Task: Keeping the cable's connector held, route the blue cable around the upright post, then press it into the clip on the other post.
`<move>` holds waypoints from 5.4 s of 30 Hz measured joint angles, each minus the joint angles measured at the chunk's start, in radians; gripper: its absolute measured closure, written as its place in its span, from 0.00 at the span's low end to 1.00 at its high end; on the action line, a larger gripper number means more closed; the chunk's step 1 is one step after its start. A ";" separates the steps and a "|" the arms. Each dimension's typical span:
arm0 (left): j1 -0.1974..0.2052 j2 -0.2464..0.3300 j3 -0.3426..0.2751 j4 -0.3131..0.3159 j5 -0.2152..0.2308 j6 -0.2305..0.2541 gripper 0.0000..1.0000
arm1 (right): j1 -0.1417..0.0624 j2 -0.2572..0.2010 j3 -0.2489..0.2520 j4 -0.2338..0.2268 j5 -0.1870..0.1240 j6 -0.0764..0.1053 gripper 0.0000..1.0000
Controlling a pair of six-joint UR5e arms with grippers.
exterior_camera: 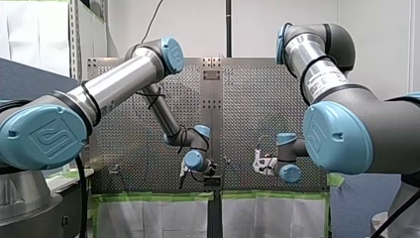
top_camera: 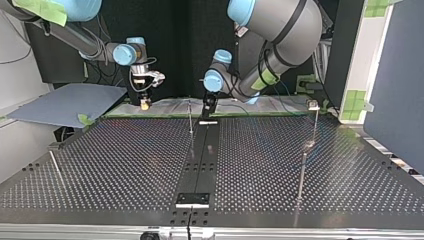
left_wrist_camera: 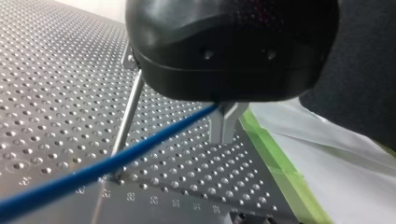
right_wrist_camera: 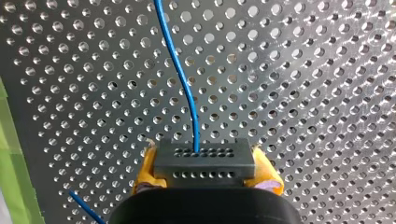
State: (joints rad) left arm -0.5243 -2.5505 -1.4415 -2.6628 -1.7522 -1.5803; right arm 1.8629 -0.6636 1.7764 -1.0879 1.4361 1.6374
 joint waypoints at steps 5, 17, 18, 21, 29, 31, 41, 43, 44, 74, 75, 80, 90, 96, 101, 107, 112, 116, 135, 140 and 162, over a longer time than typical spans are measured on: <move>0.009 0.000 0.000 -0.001 0.008 0.005 0.98 | -0.008 0.000 -0.006 0.000 0.002 -0.001 1.00; 0.017 0.000 0.017 0.008 0.059 -0.014 0.98 | -0.028 0.004 -0.013 -0.001 0.007 -0.006 1.00; 0.018 0.000 0.023 0.003 0.055 -0.016 0.98 | -0.029 0.006 -0.014 -0.001 0.007 -0.006 1.00; 0.020 0.000 0.044 -0.014 0.034 -0.019 0.98 | -0.032 0.021 -0.024 0.000 0.007 -0.007 1.00; 0.028 -0.001 0.073 -0.030 0.005 -0.020 0.98 | -0.041 0.047 -0.051 0.018 0.006 -0.009 1.00; 0.031 -0.001 0.074 -0.031 0.005 -0.021 0.98 | -0.043 0.048 -0.057 0.019 0.006 -0.009 1.00; 0.047 -0.001 0.080 -0.030 0.004 -0.020 0.98 | -0.057 0.049 -0.095 0.045 0.009 -0.010 1.00; 0.049 -0.001 0.082 -0.030 0.007 -0.022 0.98 | -0.058 0.049 -0.100 0.052 0.009 -0.010 1.00; 0.051 -0.001 0.083 -0.029 0.010 -0.023 0.98 | -0.059 0.049 -0.103 0.055 0.009 -0.011 1.00; 0.063 0.001 0.086 0.019 0.021 -0.067 0.10 | -0.057 0.049 -0.146 0.091 -0.003 -0.011 1.00; 0.063 0.001 0.086 0.019 0.021 -0.066 0.00 | -0.056 0.049 -0.146 0.091 -0.003 -0.011 1.00; 0.059 0.008 0.086 0.011 -0.003 -0.052 0.00 | -0.055 0.049 -0.146 0.092 -0.003 -0.011 1.00; 0.041 0.010 0.086 -0.070 -0.040 0.028 0.00 | -0.055 0.049 -0.146 0.102 -0.003 -0.012 1.00; 0.017 0.018 0.086 -0.135 -0.039 0.058 0.00 | -0.054 0.049 -0.146 0.110 -0.003 -0.012 1.00; -0.004 0.047 0.079 -0.187 -0.039 0.063 0.00 | -0.058 0.049 -0.146 0.117 -0.003 -0.013 1.00; -0.024 0.086 0.051 -0.201 -0.033 0.063 0.00 | -0.059 0.049 -0.146 0.119 -0.003 -0.013 1.00; -0.032 0.093 0.040 -0.206 -0.026 0.064 0.00 | -0.060 0.049 -0.146 0.119 -0.003 -0.013 1.00; -0.060 0.094 0.032 -0.222 -0.011 0.066 0.00 | -0.060 0.049 -0.146 0.119 -0.003 -0.013 1.00; -0.135 0.094 0.030 -0.210 -0.034 0.044 0.00 | -0.060 0.049 -0.146 0.121 -0.003 -0.009 1.00; -0.139 0.094 0.029 -0.204 -0.038 0.031 0.00 | -0.064 0.049 -0.146 0.121 -0.003 -0.007 1.00; -0.137 0.131 -0.041 -0.137 -0.049 0.018 0.00 | -0.066 0.049 -0.146 0.123 -0.004 -0.005 1.00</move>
State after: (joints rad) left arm -0.6613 -2.4199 -1.4830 -2.7994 -1.8015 -1.5626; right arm 1.7972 -0.6144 1.6300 -0.9651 1.4317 1.6325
